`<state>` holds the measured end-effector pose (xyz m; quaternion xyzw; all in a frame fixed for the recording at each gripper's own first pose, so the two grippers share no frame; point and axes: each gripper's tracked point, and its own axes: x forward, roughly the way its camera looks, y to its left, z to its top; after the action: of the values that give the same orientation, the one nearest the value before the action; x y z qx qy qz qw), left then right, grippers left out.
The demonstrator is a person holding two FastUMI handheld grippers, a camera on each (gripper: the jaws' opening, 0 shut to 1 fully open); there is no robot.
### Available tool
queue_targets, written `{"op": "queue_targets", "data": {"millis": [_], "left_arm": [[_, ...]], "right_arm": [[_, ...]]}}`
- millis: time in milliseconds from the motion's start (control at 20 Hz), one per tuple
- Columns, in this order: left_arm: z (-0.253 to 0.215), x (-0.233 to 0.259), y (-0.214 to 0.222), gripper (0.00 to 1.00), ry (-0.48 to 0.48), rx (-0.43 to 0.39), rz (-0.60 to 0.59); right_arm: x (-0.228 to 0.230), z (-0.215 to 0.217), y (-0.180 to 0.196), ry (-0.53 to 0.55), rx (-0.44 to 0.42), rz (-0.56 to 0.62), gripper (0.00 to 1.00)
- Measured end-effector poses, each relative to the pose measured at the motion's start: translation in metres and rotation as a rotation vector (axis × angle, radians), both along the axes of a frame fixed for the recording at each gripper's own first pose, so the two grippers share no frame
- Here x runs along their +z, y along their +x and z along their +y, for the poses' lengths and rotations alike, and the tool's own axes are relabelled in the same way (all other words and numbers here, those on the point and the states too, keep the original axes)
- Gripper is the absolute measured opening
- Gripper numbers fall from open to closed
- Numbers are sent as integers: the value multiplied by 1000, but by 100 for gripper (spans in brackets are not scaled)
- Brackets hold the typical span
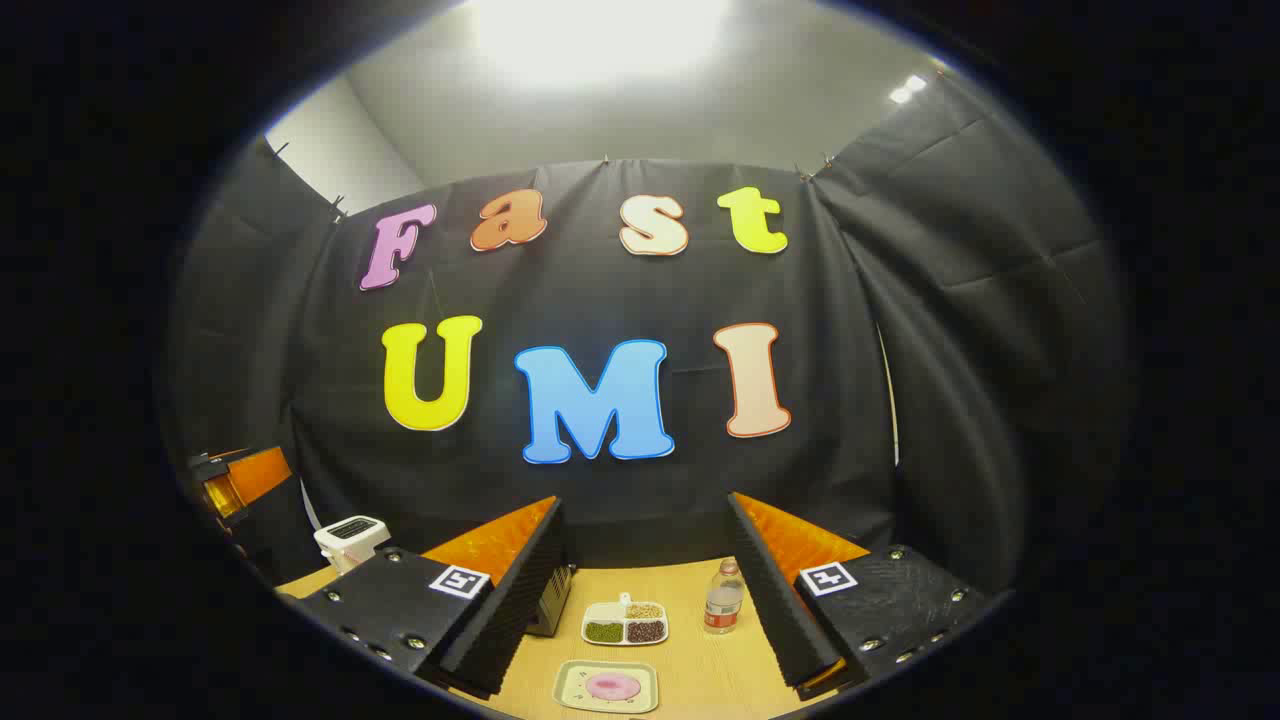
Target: Open the electric oven with the left hand, put the food in, and close the electric oven.
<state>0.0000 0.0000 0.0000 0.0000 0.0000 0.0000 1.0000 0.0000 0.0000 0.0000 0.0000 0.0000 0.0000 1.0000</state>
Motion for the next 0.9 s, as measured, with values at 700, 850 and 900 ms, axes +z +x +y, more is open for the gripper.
{"op": "queue_targets", "data": {"millis": [700, 850, 900], "left_arm": [[-9, -10, 0, 97, 12, 21, -7], [-7, -22, 11, 97, -1, 3, 15], [-5, -28, 17, 98, 8, -4, 32]], "right_arm": [[-14, -3, 12, 21, 14, 18, 97], [-23, -2, 20, 7, 26, 25, 97], [-27, 0, 23, -7, 31, 28, 97]]}}
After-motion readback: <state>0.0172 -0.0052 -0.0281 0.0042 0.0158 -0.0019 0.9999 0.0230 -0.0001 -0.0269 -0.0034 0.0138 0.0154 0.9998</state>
